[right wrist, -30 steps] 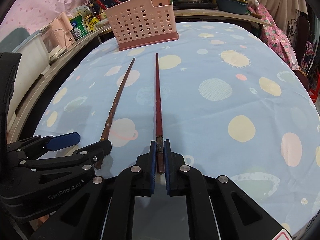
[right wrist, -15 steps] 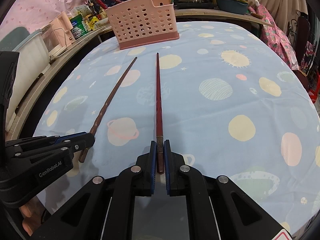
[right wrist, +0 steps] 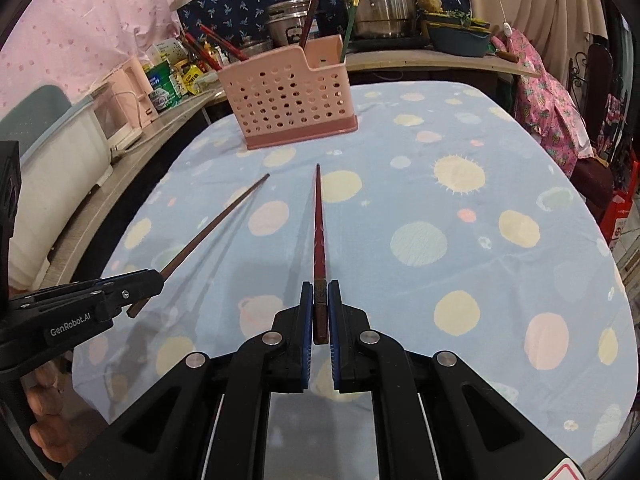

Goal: Organize utensils
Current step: 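Lift both held chopsticks upright and carry them over the pink basket, then lower both chopsticks into the pink basket and open both tools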

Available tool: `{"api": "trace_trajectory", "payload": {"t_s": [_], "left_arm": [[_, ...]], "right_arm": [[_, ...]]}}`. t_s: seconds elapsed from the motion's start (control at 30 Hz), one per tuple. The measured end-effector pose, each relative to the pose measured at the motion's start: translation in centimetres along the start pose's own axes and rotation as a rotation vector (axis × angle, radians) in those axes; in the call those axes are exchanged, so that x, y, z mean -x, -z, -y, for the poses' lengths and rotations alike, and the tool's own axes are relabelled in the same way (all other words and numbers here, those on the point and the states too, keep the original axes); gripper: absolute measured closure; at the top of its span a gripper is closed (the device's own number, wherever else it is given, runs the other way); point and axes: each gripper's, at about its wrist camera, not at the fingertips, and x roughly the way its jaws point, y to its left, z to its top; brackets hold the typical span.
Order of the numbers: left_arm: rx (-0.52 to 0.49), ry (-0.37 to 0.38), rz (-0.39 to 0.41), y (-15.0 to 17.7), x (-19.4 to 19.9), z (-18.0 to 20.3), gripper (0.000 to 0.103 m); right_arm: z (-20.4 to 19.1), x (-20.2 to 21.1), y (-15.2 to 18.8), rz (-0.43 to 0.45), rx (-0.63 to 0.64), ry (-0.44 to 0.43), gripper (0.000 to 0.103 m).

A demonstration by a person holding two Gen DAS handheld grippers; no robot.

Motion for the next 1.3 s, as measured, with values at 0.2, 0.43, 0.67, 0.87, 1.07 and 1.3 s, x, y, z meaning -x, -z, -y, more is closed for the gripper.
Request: {"api": "trace_trajectory", "payload": {"t_s": [0.2,0.43,0.67,0.87,1.07,1.3], "left_arm": [[0.015,0.012,0.098,-3.4,3.2,-0.5,0.096],[0.029,0.006,0.203,-7.5,5.9,-1.0,0.096],[0.037,0.003,0.251,-11.1,6.6,-1.2,0.096],[0.031,0.022,0.299,-14.8,7.7,-0.9,0.096],[0.026,0.05,0.359,-18.8,9.3,0.0,0.096],[0.021,0.065,0.464,-24.3,11.5,1.3,0.096]], "right_arm": [[0.2,2.7,-4.3,0.112,-0.013,-0.017,0.096],[0.7,4.7,-9.7,0.225,-0.044,-0.055,0.096],[0.6,4.6,-13.1,0.271,-0.044,-0.06,0.096],[0.2,5.1,-16.2,0.316,-0.041,-0.07,0.096],[-0.2,5.9,-20.5,0.374,-0.046,-0.104,0.096],[-1.3,6.7,-26.3,0.466,-0.047,-0.131,0.096]]}}
